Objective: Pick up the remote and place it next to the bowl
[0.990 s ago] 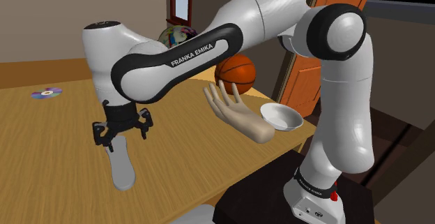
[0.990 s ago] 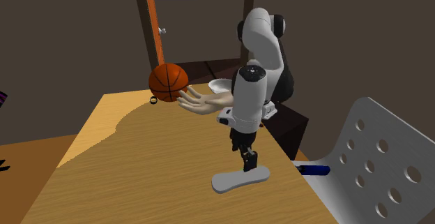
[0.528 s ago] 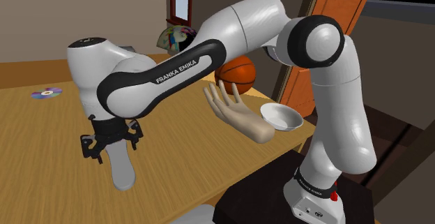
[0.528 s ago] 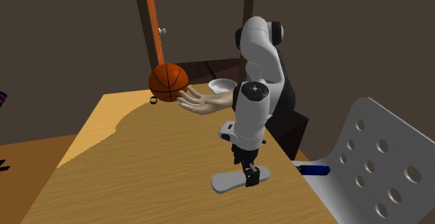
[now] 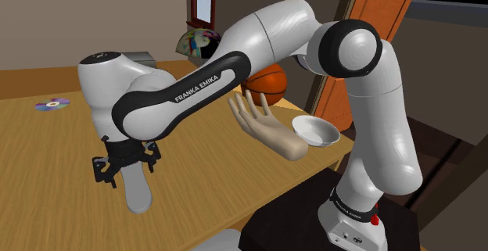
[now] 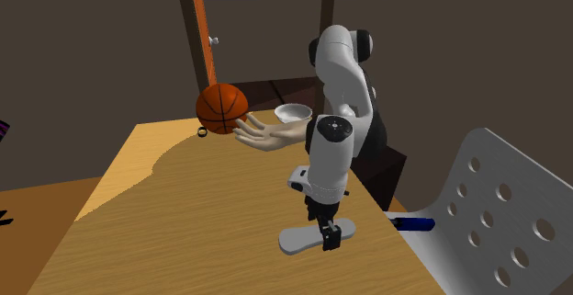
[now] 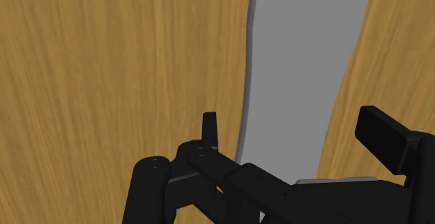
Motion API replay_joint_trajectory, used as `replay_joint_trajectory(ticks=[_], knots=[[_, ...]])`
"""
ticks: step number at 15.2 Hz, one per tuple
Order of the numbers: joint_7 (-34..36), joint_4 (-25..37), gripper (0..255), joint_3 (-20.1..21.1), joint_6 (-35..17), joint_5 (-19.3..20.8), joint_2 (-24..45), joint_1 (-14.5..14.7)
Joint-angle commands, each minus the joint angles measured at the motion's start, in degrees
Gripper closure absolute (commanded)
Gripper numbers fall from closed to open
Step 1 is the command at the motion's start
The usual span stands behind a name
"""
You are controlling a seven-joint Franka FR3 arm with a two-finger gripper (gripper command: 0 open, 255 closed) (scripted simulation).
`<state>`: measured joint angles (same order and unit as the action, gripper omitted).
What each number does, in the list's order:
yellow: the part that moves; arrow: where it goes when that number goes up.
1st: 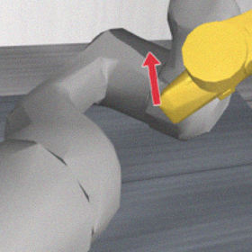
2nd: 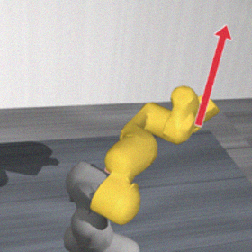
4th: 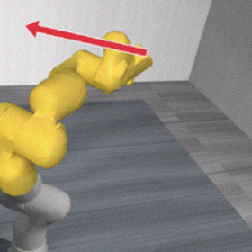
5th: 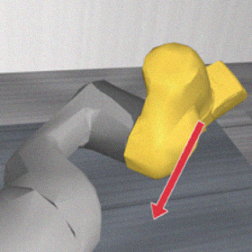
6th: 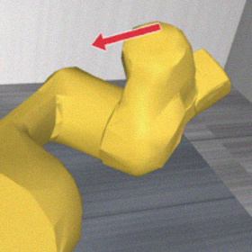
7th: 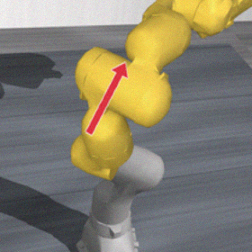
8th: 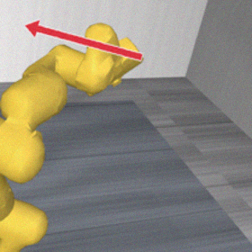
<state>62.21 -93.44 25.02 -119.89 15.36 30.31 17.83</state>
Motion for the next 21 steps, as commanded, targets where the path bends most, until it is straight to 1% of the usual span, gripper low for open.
replay_joint_trajectory(ticks=[1, 2, 3, 12, 21], knots=[[0.0, 0.0, 0, 0.0, 0.0, 0.0, 0.0, 0.0], [0.0, 0.0, 0, 0.0, 0.0, 0.0, 0.0, 0.0], [0.0, 0.0, 255, 0.0, 0.0, 0.0, 0.0, 0.0], [0.0, 0.0, 255, 0.0, 0.0, 0.0, 0.0, 0.0], [-1.0, 3.0, 255, 0.8, 5.5, -1.5, -2.7, -0.3]])
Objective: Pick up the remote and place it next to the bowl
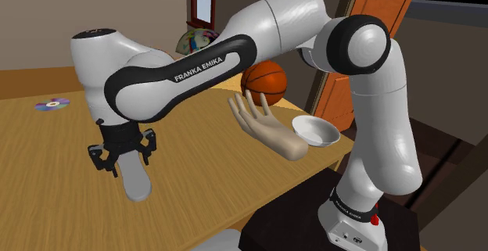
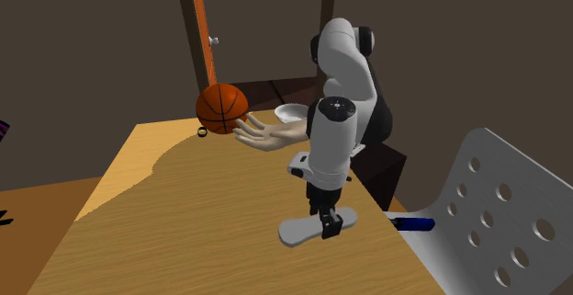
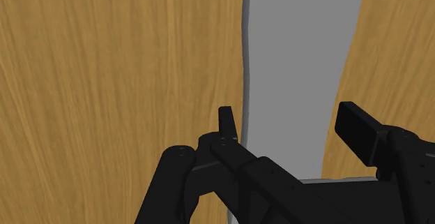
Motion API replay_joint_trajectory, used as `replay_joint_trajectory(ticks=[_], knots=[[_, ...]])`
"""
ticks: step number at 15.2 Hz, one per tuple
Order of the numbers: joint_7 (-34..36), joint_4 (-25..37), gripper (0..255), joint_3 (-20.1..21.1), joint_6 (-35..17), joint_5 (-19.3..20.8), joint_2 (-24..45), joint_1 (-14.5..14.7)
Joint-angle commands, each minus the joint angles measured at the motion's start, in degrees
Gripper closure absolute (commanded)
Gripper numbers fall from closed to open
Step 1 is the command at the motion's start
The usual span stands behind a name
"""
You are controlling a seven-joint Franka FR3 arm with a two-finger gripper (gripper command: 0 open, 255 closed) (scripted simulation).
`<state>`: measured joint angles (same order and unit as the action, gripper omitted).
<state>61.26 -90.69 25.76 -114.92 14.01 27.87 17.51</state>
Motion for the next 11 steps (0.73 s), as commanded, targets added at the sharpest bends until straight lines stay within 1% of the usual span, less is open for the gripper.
replay_joint_trajectory(ticks=[1, 11], knots=[[-0.2, 0.7, 255, 0.2, 1.2, -0.3, -0.5, 0.0], [-1.1, 5.7, 255, 0.8, 7.9, -1.5, -2.5, 0.0]])
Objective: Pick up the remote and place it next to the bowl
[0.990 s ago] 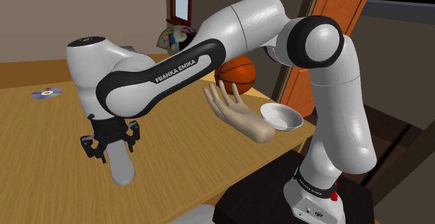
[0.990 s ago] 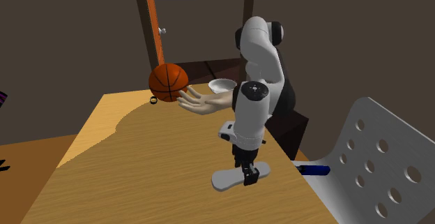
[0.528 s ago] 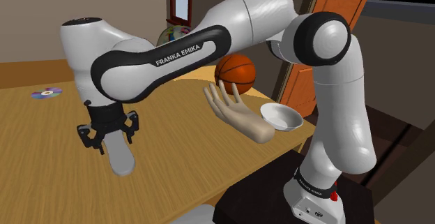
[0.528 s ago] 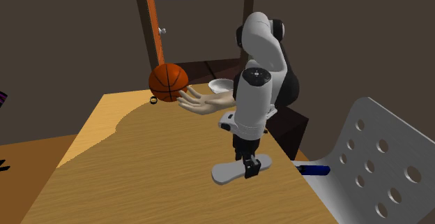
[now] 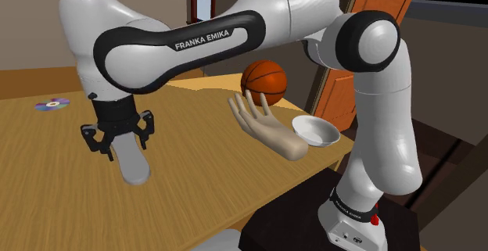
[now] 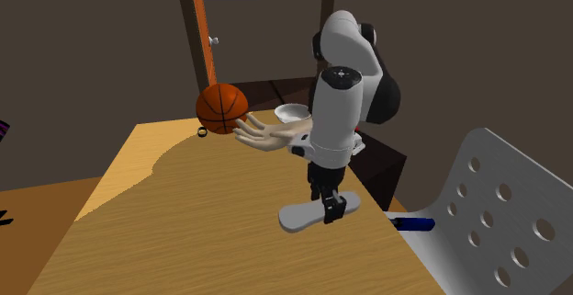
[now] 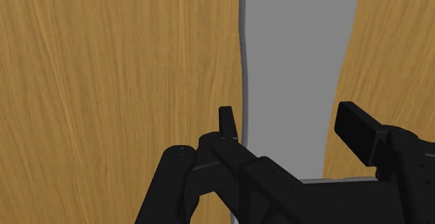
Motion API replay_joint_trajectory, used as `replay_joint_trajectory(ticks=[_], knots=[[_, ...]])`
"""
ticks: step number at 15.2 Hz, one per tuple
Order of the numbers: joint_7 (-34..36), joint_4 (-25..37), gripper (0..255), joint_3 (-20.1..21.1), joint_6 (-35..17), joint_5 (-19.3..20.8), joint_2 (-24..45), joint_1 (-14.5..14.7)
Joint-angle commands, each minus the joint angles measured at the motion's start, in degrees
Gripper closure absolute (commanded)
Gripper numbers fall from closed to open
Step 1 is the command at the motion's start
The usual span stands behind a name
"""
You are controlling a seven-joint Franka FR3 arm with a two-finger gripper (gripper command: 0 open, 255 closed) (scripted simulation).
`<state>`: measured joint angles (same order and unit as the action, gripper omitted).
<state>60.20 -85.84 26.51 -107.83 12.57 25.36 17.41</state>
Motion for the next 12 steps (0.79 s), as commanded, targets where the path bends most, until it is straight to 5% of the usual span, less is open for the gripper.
replay_joint_trajectory(ticks=[1, 6, 12], knots=[[-0.1, 1.4, 255, 0.1, 1.5, -0.1, -0.1, 0.2], [-0.4, 4.2, 255, 0.2, 4.6, -0.4, -0.5, 0.4], [-6.7, -15.0, 255, 0.4, -1.8, -6.5, -14.9, -7.0]])
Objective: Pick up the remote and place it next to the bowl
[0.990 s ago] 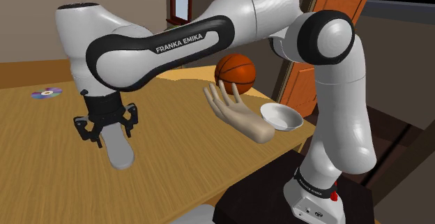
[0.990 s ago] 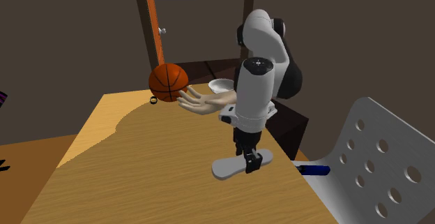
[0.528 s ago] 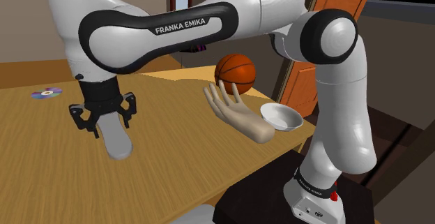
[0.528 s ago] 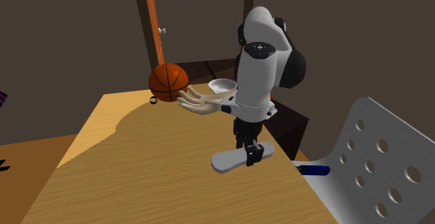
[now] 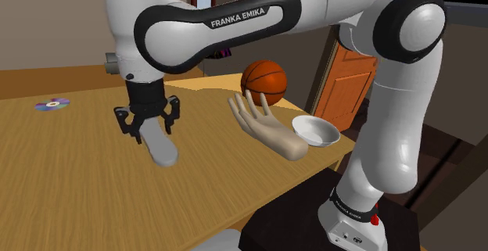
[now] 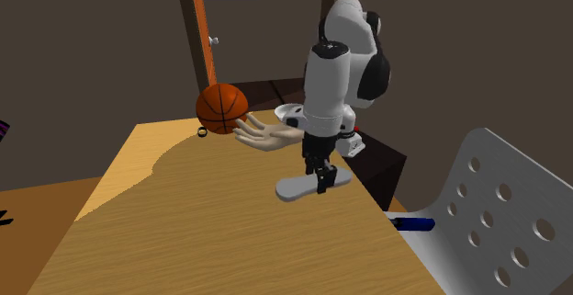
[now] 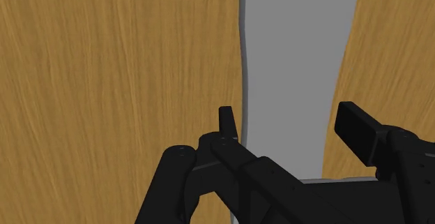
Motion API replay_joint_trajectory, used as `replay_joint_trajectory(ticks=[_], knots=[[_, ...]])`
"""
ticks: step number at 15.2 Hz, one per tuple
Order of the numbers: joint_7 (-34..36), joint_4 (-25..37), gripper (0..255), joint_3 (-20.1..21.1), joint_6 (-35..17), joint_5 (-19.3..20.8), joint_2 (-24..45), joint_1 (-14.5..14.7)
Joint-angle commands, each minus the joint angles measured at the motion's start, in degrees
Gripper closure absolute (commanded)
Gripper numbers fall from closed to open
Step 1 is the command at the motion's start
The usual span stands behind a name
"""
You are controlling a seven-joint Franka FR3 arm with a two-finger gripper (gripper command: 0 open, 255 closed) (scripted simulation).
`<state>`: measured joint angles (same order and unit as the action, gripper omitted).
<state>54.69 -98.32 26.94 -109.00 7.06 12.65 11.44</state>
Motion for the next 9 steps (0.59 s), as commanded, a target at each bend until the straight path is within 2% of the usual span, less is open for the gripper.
replay_joint_trajectory(ticks=[1, 9], knots=[[-2.5, -5.3, 255, -0.3, -1.4, -2.1, -4.4, -1.9], [-14.0, -23.5, 255, -4.4, -4.8, -9.4, -21.0, -6.6]])
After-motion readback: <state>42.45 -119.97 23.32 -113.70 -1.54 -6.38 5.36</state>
